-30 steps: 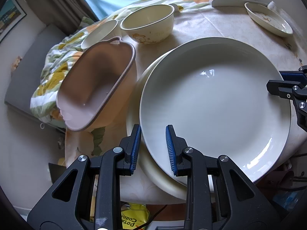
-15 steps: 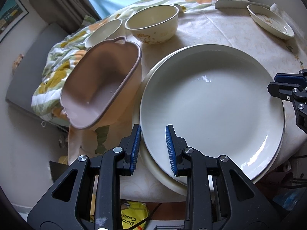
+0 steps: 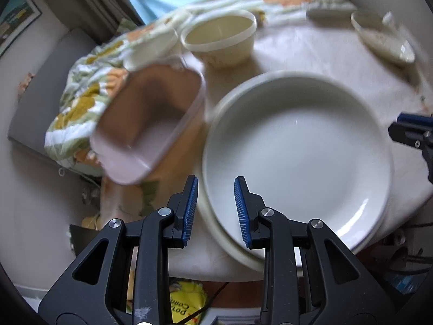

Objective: Organize plates and bowls

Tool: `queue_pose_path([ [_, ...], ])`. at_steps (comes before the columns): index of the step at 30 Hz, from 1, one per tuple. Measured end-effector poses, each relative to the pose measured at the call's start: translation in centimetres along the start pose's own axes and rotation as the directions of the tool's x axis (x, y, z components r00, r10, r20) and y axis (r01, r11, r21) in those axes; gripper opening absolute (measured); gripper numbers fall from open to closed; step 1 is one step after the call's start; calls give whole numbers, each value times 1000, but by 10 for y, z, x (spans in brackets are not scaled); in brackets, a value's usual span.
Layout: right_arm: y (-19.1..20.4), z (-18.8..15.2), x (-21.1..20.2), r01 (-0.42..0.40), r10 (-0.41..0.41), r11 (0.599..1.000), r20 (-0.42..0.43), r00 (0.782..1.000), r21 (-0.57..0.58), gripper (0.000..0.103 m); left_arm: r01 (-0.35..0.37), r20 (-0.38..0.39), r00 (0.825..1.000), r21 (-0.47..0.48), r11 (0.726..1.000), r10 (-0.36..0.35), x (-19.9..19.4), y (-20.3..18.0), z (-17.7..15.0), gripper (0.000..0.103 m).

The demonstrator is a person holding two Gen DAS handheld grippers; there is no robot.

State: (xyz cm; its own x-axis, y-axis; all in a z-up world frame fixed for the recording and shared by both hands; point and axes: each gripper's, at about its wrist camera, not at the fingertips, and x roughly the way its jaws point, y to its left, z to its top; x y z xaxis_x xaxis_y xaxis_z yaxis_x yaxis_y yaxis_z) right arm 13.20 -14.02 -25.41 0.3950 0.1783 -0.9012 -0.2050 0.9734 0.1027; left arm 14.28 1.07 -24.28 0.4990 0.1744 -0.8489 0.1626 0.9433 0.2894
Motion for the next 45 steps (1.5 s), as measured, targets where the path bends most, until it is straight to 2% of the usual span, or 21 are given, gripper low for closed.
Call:
queue_pose_path([
  [2,-10,-2,-17,-6,4,999,30,1000,41,15,10,70,998,-6,1000,-10,-28,7,9,25],
  [4,-25,-4,-39,-11,4,995,68,998,101,15,57,144,988,-10,998,-55,-55,14,21,25],
  [7,-51,-5,-74,-7,-22,981,146,989,194,15,135,272,953,12,991,-133,-95,16,46,25],
  [8,-59,-6,-85,1,-41,974,173,984,226,22,157,304,939,28,987,-158,-105,14,55,25],
  [9,-67,-7,-96,13,-66,966,198,978,258,49,182,326,927,44,982,-186,-112,12,64,25],
  [10,-74,-8,-107,22,-90,956,222,971,291,69,226,345,908,74,971,-238,-119,6,77,25],
  [11,-81,-9,-118,24,-109,946,247,963,322,100,259,346,897,95,961,-276,-120,-1,88,25],
  [15,-106,-18,-151,22,-167,906,308,937,423,102,383,295,861,160,910,-414,-113,-34,127,25],
  [19,-133,-24,-162,31,-204,883,323,924,468,102,523,224,799,201,828,-558,-98,-70,159,25],
  [20,-140,-26,-161,27,-205,878,326,923,478,102,544,196,793,201,815,-577,-92,-80,166,25],
  [22,-155,-25,-151,21,-207,867,321,924,499,102,573,133,789,193,796,-600,-77,-101,178,26],
  [24,-170,-22,-141,10,-204,853,316,927,522,102,598,52,787,177,781,-614,-55,-125,192,34],
  [25,-179,-20,-133,-2,-198,840,310,930,543,102,607,30,784,175,775,-620,-49,-132,194,60],
  [26,-187,-21,-127,-20,-187,828,309,933,560,102,622,-3,776,176,763,-631,-37,-145,202,96],
  [27,-195,-20,-119,-38,-173,815,306,936,578,102,620,-18,779,178,764,-627,-29,-154,206,103],
  [31,-222,-16,-88,-75,-124,774,267,956,629,102,607,-80,794,166,777,-603,6,-179,225,102],
  [34,-240,-6,-61,-83,-67,765,208,976,639,102,618,-109,786,162,769,-609,26,-193,239,102],
  [40,-262,11,-27,-82,-63,738,190,980,670,102,626,-153,779,172,760,-608,66,-214,259,102],
  [42,-269,15,-16,-76,-66,726,180,981,684,102,622,-156,783,187,760,-602,76,-220,265,102],
  [43,-272,16,-12,-81,-67,721,186,980,688,102,619,-159,786,204,758,-598,81,-224,267,97],
  [45,-278,17,-6,-79,-78,710,190,979,700,98,616,-170,788,228,754,-592,89,-231,270,79],
])
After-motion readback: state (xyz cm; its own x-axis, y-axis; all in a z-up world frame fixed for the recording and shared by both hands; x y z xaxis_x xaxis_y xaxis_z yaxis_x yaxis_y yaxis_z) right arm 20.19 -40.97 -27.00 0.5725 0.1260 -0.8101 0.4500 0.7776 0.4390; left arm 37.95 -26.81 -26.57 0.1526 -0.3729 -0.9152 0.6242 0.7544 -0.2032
